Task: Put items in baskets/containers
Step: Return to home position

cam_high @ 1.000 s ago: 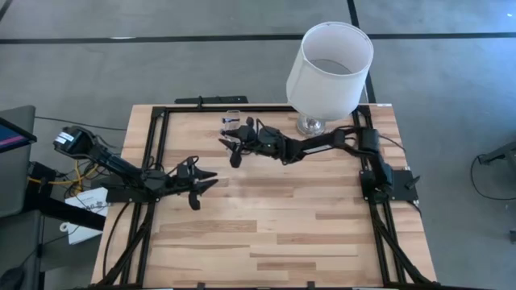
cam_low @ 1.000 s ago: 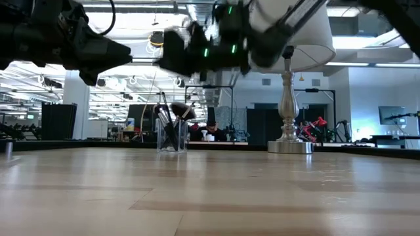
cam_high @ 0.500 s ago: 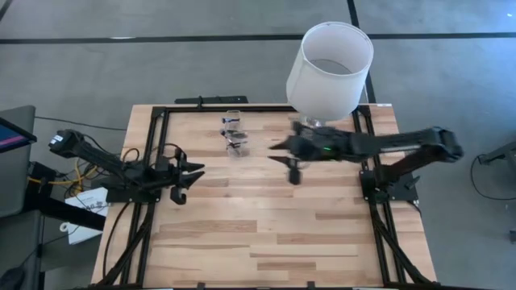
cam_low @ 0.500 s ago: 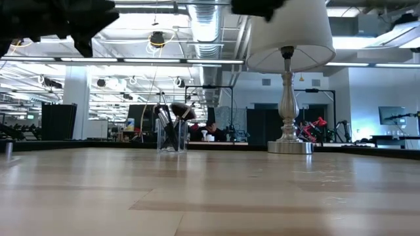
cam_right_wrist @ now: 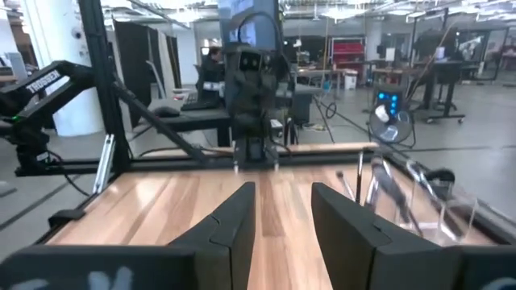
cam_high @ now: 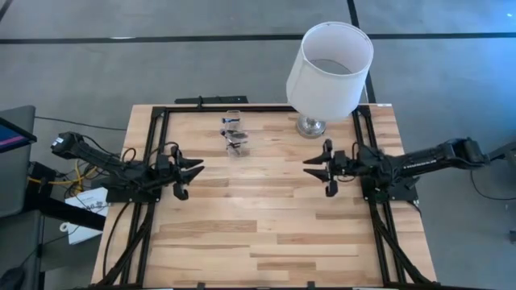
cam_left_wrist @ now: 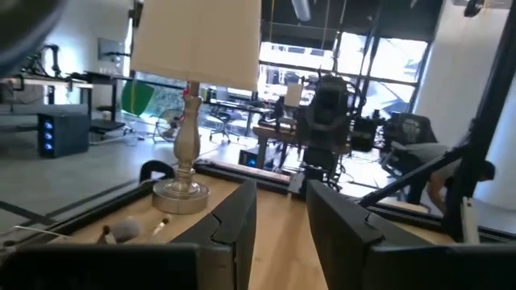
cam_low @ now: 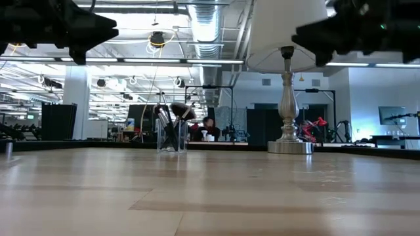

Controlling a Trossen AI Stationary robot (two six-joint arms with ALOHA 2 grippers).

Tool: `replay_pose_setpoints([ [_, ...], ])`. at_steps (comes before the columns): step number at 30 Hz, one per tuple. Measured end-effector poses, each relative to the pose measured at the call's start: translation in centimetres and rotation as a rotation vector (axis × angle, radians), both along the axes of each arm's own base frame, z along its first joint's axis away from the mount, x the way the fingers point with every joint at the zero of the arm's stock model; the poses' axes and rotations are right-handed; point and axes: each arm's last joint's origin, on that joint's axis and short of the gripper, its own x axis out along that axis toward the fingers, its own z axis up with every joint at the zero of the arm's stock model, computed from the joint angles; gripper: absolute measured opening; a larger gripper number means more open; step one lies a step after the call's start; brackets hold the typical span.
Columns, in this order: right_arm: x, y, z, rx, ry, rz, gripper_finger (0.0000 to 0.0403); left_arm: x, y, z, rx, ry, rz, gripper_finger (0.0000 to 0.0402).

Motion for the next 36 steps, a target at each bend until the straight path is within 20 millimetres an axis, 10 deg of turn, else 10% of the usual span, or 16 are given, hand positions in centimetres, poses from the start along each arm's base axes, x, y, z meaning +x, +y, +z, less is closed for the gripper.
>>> replay_pose_setpoints([
  [10, -3.3, -0.1, -3.8, 0.021, -0.018, -0.001, 0.0112, -1.2, 0.6, 1.2, 0.007, -0.089, 0.061, 0.0108],
  [28, -5.0, -0.2, -3.8, -0.063, 0.01, -0.006, 0.0112, -1.7, 1.0, -0.1, 0.018, -0.028, 0.104, 0.0108],
  [36, -5.4, -0.2, -4.0, -0.122, 0.038, -0.007, 0.0112, -1.1, -0.2, -1.2, 0.127, 0.052, -0.232, 0.0108],
])
